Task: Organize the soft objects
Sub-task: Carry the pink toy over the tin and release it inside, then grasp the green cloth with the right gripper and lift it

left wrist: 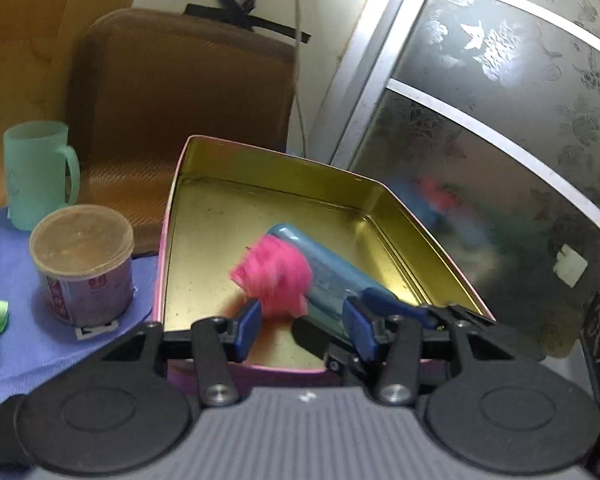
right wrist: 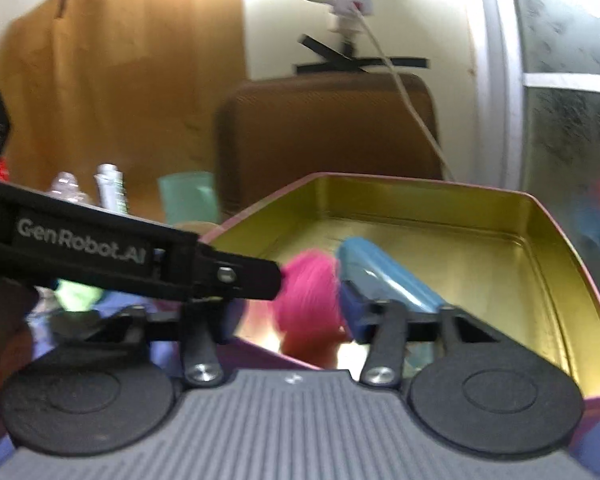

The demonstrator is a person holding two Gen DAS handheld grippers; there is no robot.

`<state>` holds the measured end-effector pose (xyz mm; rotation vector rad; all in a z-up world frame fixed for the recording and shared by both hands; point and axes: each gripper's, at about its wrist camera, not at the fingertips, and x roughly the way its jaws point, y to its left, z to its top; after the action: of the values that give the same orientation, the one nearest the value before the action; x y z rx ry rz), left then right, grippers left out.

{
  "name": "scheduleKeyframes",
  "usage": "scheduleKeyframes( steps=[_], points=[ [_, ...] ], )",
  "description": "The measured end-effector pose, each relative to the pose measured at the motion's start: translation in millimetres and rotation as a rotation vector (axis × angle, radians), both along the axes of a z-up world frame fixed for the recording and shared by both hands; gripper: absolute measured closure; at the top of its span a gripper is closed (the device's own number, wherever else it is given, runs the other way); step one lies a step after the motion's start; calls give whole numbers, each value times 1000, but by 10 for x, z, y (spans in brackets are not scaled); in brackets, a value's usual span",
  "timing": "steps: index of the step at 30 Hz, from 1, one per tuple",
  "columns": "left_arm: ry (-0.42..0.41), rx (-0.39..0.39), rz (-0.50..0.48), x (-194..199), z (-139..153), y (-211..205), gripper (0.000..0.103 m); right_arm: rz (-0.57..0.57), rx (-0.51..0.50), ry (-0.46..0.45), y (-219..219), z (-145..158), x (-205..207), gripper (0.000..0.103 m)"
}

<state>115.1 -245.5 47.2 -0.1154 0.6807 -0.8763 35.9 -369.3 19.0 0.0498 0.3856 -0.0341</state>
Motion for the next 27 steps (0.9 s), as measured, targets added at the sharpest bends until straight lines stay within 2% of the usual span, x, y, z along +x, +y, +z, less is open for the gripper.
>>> scheduleKeyframes(
  steps=[1, 3, 9, 12, 13, 17, 19, 21, 23, 25, 26, 27],
  points=[
    [1, -10, 2, -7, 2, 53, 55, -25, -3, -8, -28, -21, -10, 29],
    [-4, -28, 10, -43, 35, 170, 55, -54, 3, -23, -74, -56, -32, 28],
    [-92, -88, 28, -356, 165, 741, 52, -82, 50, -101, -142, -24, -249, 28],
    [-128, -112, 81, -516, 173, 1188, 52, -59, 41, -142, -26, 54, -269, 30],
    [-128, -122, 109, -552, 148, 1368, 52, -46, 38, -158, 27, 79, -274, 34],
    [-101, -120, 287, -572, -20, 2089, 52, 75, 17, -168, 352, 150, -270, 49],
    [-85, -107, 386, -545, -112, 2423, 52, 170, -12, -138, 608, 145, -216, 60],
    [-67, -95, 492, -515, -218, 2738, 52, 265, -31, -91, 874, 118, -122, 64],
    [-29, -114, 566, -487, -315, 3008, 52, 352, -50, -56, 1134, 92, 3, 64],
    [7, -158, 596, -461, -363, 3190, 52, 415, -88, -34, 1394, 74, 183, 63],
    [16, -181, 602, -470, -370, 3264, 52, 436, -106, -23, 1526, 58, 313, 61],
    [16, -192, 604, -473, -364, 3306, 52, 457, -115, 1, 1626, 41, 438, 51]
  ],
)
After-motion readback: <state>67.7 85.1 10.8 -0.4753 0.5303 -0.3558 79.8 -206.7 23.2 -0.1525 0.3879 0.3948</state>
